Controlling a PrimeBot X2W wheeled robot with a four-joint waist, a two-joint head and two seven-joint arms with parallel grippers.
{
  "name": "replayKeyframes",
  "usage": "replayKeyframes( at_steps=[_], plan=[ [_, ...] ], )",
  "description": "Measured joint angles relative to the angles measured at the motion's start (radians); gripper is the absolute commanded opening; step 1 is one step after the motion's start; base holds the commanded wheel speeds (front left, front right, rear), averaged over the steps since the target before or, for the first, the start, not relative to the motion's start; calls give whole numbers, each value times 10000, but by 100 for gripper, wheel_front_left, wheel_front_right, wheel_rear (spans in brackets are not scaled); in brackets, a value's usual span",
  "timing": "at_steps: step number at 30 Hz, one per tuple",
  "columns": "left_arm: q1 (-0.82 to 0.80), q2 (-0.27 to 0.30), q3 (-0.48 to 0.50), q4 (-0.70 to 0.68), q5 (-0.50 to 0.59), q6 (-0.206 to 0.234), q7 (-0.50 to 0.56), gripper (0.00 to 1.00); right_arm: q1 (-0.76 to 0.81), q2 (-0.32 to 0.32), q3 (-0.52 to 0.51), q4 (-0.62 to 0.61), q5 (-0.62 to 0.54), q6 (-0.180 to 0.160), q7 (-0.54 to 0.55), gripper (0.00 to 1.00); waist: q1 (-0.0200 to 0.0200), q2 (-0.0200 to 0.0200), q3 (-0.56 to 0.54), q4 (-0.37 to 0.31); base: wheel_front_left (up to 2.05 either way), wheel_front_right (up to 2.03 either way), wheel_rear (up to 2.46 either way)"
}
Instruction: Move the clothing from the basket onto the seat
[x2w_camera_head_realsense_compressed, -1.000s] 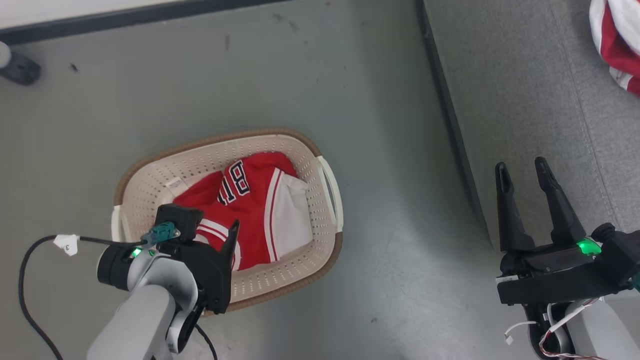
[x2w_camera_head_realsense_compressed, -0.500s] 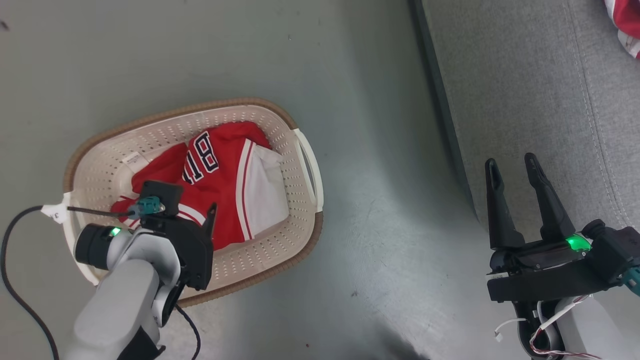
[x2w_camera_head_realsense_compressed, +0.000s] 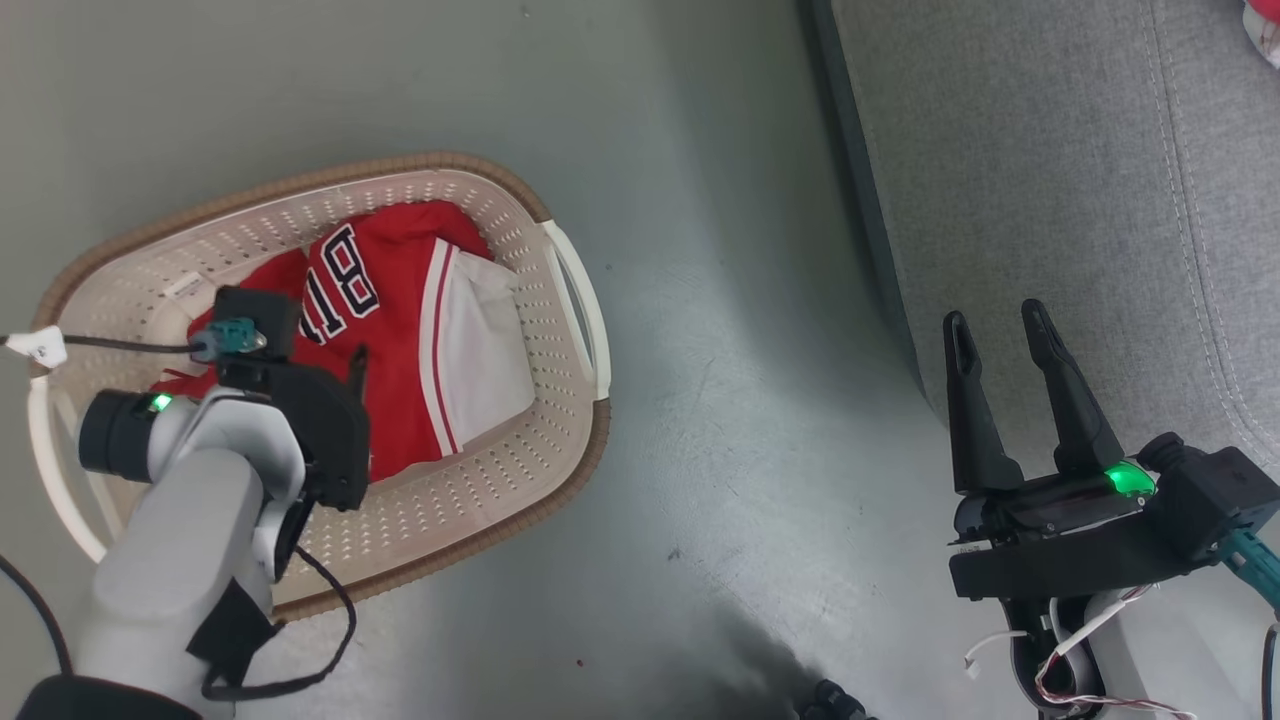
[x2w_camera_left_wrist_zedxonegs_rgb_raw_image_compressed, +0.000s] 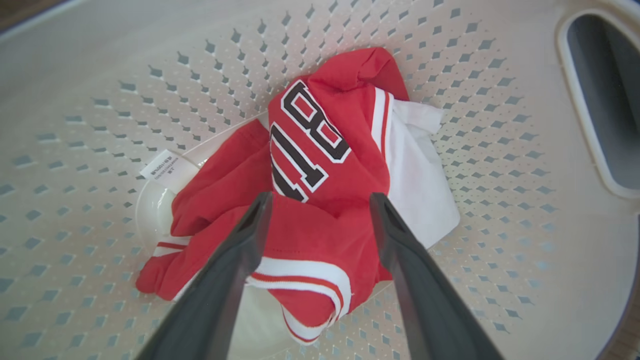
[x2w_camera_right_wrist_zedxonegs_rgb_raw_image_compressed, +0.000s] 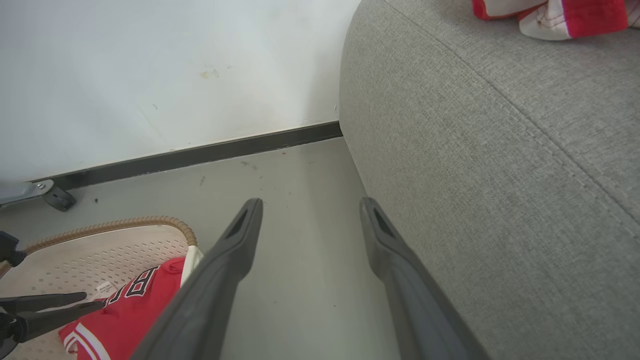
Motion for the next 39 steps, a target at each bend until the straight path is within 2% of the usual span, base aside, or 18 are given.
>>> replayKeyframes(
  at_steps=[6,18,25,33,36,39],
  plan=[
    [-402,65,-140,500,82,-15,247,100,-53,65,-13,-10,-86,2,-2,100,0,0,296,-194,0,0,0],
    [-715,6,-798,1580,523,-441,775,100,-33,163,-25,-35,-265,40,-29,100,0,-1,612,-357,0,0,0],
    [-944,-27,-1308,1910,961,-454,974,100,-12,176,-75,-104,-355,40,-29,100,0,-2,678,-313,0,0,0],
    [-1156,-336,-1440,2347,1141,-454,1252,100,226,174,-197,-234,-428,40,-29,100,0,-1,788,-202,0,0,0],
    [-1184,-345,-1478,2451,1170,-449,1256,0,233,176,-201,-291,-462,40,-29,100,0,-1,829,-158,0,0,0],
    [-1274,-355,-1490,2529,1174,-441,1221,0,242,176,-238,-322,-487,40,-29,100,0,-1,860,-121,0,0,0]
  ],
)
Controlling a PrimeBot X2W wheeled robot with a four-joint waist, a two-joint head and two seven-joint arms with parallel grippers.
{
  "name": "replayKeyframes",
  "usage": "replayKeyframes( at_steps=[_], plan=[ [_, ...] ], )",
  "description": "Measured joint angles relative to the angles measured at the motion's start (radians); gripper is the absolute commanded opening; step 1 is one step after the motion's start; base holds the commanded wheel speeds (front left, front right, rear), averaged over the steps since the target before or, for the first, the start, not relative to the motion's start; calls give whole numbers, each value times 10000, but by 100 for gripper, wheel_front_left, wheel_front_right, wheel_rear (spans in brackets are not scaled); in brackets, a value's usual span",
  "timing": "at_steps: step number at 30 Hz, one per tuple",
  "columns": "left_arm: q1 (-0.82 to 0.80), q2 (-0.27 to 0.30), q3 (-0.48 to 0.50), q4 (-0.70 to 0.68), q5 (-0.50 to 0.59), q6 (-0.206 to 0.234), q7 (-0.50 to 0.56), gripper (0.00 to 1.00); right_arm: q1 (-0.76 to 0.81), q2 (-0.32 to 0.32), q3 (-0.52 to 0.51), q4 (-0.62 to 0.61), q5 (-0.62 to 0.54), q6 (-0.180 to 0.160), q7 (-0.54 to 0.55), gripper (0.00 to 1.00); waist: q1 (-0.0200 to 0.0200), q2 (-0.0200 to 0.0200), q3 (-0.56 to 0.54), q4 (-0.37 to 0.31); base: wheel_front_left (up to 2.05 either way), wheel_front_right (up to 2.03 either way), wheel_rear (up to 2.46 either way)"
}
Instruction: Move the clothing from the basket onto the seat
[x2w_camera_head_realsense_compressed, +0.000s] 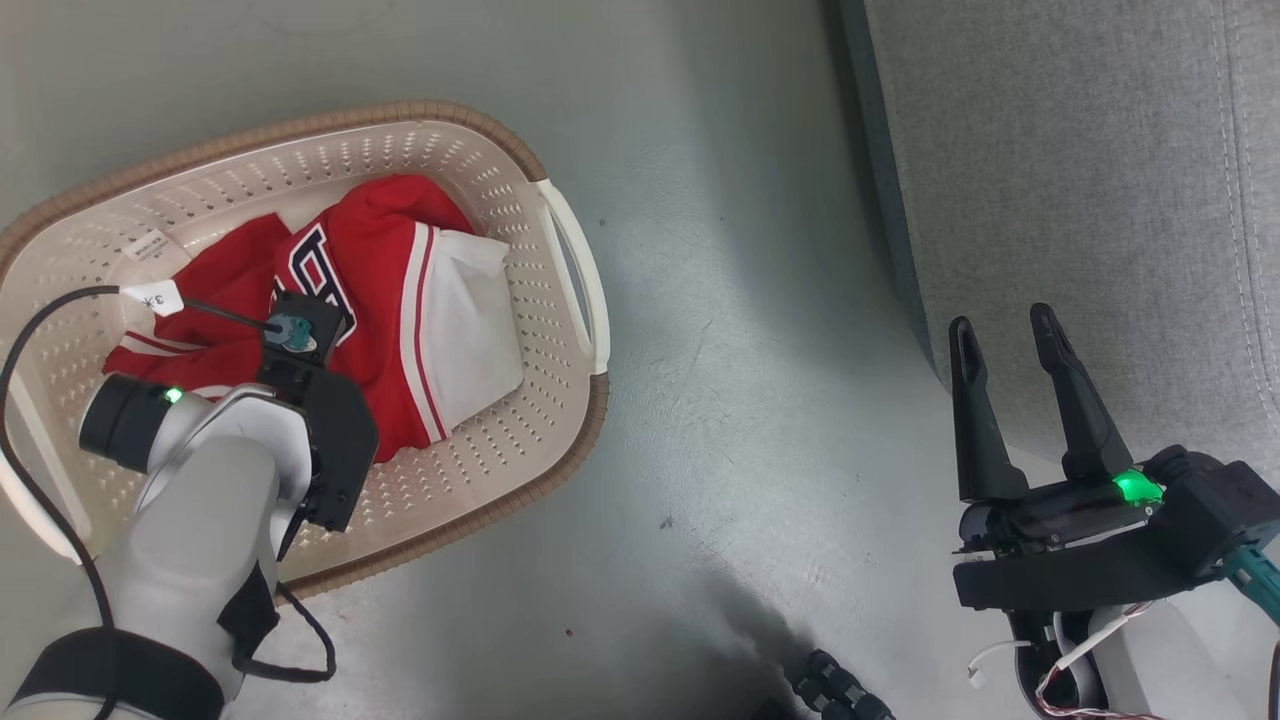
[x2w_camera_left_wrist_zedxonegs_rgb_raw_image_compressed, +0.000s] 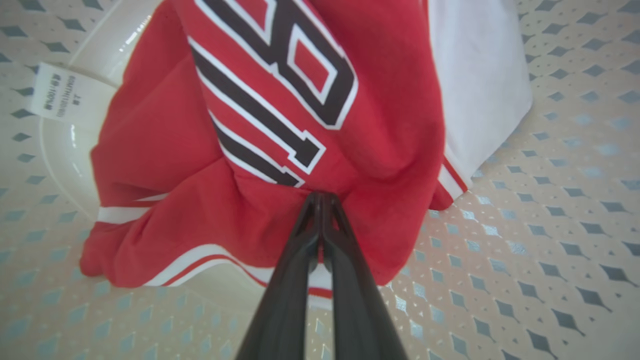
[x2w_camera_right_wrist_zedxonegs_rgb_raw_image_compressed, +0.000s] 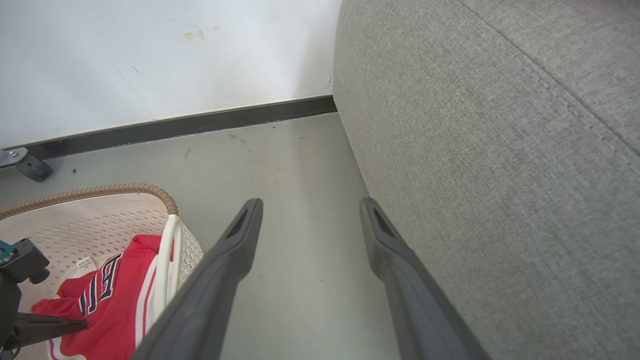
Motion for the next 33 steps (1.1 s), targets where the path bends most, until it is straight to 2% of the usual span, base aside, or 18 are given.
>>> replayKeyframes(
  at_steps=[18,33],
  plan=[
    [-311,6,313,261,-134,-98,-922,0,-337,144,48,44,-40,17,0,100,0,0,-128,35,0,0,0],
    [-121,-460,671,205,-750,-454,-2274,0,-586,144,-192,583,-36,127,0,100,0,0,-1044,237,0,0,0]
  ],
)
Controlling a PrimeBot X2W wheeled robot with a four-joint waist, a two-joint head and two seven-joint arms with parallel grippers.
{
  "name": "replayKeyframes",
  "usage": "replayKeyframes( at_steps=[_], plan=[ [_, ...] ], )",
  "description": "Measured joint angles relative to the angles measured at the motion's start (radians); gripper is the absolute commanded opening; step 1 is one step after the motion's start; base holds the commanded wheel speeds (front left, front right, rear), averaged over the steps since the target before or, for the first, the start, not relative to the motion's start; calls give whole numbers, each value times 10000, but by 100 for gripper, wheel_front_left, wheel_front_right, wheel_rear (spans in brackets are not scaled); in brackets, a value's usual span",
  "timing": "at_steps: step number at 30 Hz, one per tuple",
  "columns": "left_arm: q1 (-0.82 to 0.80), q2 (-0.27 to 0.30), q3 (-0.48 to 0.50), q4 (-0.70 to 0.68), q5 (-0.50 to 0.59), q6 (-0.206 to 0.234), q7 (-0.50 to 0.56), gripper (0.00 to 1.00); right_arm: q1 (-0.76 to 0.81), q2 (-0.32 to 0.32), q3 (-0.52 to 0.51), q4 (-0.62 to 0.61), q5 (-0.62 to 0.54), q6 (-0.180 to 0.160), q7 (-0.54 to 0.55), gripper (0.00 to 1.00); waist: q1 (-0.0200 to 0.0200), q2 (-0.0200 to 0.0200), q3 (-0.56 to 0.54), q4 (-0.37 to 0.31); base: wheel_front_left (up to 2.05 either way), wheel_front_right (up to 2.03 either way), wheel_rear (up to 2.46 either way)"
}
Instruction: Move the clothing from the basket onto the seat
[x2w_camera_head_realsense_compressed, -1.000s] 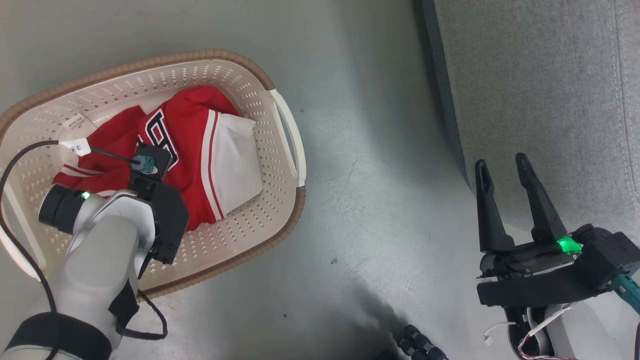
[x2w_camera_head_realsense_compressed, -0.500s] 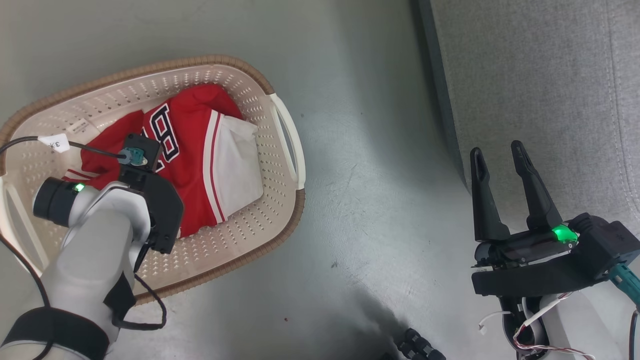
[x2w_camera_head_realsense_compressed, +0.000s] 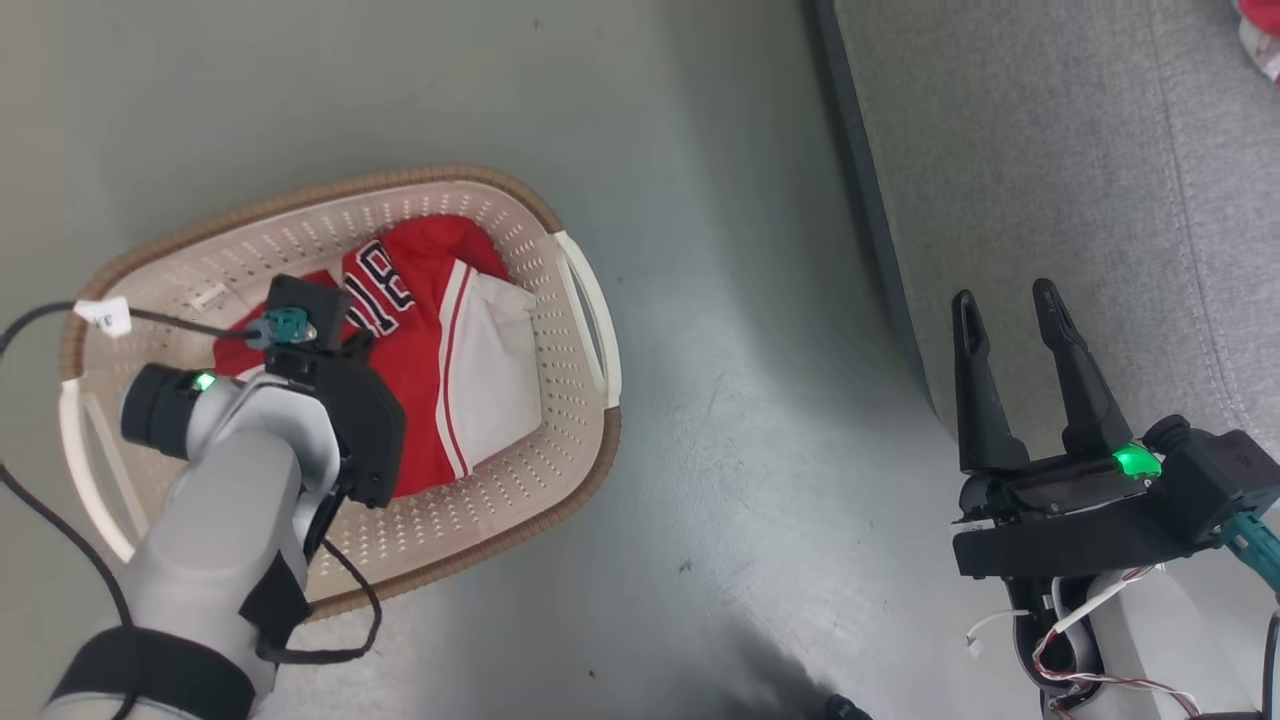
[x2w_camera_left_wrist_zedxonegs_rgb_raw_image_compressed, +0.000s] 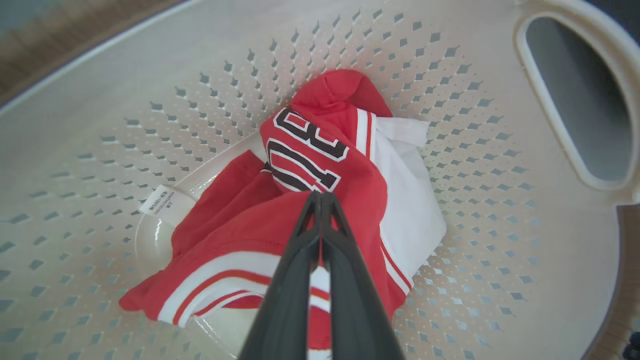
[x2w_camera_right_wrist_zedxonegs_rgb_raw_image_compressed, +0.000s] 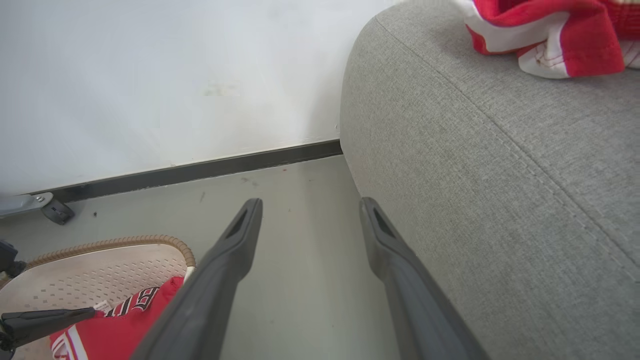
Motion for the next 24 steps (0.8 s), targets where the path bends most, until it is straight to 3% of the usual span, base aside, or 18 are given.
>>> replayKeyframes(
  at_steps=[18,24],
  plan=[
    [1542,-654,219,-991,-1076,-234,-2243,0,-128,-366,-343,872,75,113,0,100,-1,0,-2072,673,0,0,0],
    [2041,-732,58,-1753,-1313,-234,-2518,0,-67,-518,-337,1124,88,142,0,100,-1,-1,-2917,984,0,0,0]
  ],
)
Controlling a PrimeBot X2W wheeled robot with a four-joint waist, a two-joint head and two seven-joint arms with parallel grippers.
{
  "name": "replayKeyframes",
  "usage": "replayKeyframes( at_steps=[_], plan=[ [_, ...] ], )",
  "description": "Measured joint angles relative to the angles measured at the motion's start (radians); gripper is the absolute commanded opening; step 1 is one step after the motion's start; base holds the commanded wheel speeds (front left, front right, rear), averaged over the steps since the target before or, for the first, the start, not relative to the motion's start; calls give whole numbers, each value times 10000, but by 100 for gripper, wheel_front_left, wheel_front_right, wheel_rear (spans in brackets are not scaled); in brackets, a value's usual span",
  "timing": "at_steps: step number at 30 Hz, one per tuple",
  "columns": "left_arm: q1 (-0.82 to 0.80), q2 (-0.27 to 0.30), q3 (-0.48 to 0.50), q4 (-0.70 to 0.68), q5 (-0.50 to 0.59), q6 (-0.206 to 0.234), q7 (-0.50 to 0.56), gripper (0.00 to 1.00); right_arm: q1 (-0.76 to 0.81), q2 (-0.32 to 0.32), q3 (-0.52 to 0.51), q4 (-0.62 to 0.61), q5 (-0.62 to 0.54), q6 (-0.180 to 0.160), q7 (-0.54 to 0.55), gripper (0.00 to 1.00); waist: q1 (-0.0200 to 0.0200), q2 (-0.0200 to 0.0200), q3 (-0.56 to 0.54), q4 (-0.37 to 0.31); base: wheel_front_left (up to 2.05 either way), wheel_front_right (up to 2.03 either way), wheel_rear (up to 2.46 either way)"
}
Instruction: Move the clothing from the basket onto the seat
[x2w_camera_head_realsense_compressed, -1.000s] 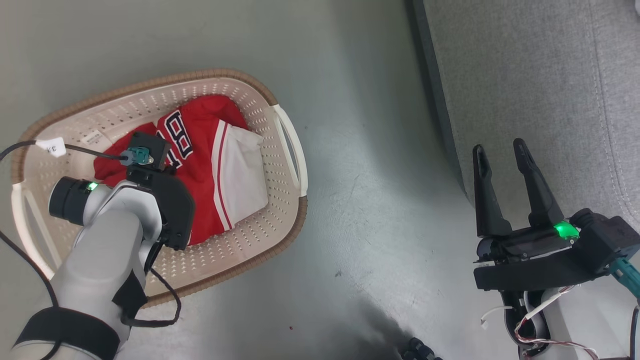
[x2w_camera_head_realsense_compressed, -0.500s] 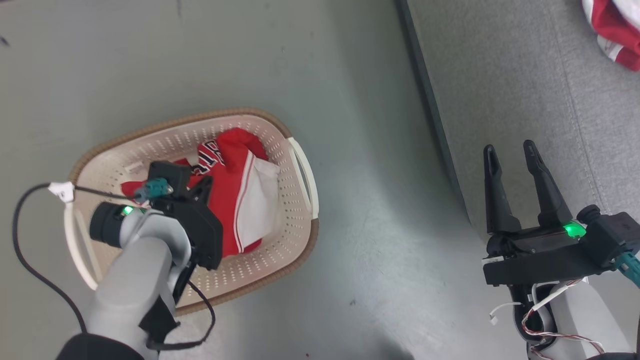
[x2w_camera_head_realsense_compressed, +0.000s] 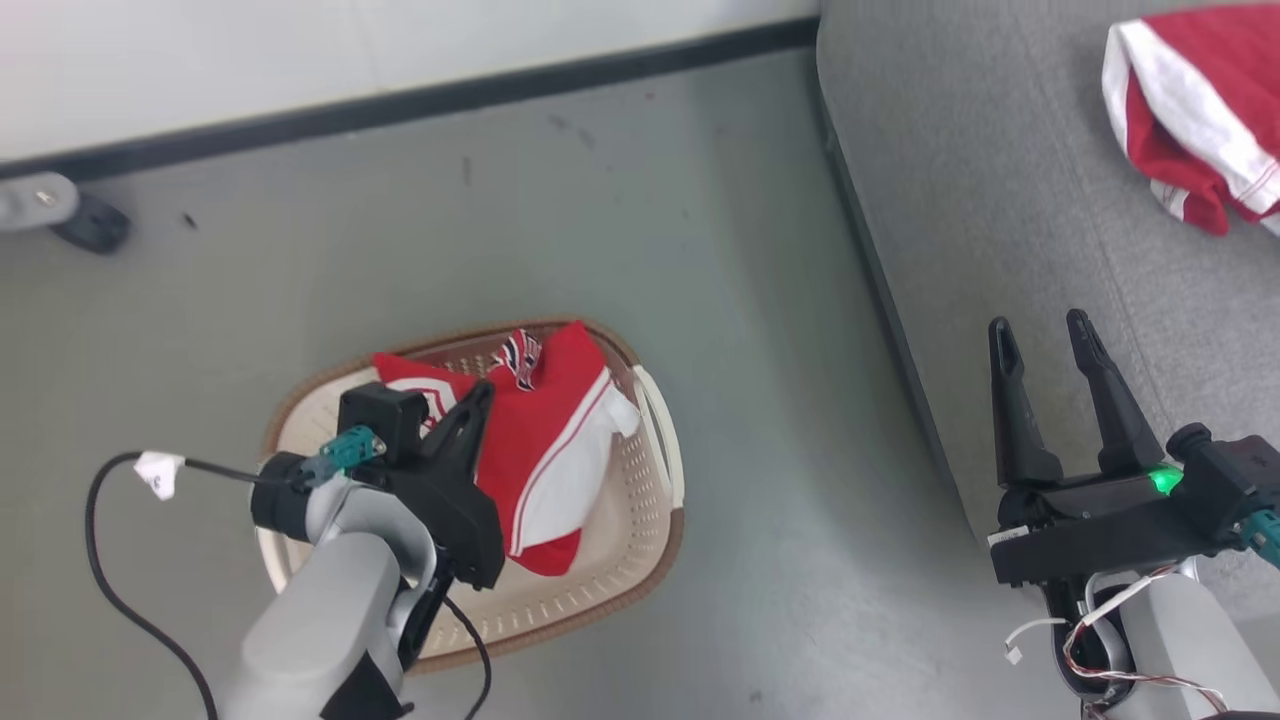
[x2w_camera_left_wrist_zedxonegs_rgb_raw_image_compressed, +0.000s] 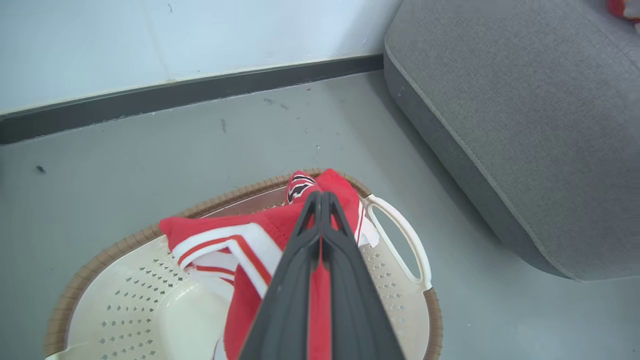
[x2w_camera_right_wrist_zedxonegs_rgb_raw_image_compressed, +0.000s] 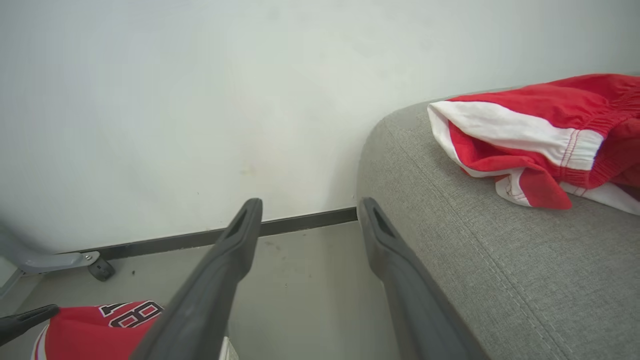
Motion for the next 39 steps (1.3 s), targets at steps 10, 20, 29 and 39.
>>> replayKeyframes(
  at_steps=[10,20,29,39],
  plan=[
    [1206,58,-136,-1227,-558,-2,-180,0,471,-138,128,510,82,58,0,100,-1,0,-1492,415,0,0,0],
    [1882,332,65,-2604,-1045,-2,-217,0,1029,-299,318,566,209,84,0,100,-1,0,-2797,588,0,0,0],
    [2258,451,224,-3655,-1108,-2,-261,0,1223,-378,468,571,297,86,0,100,0,0,-3474,532,0,0,0],
    [2661,593,305,-4383,-1131,169,-261,100,1467,-520,474,506,529,86,0,100,1,1,-3763,409,0,0,0]
  ],
)
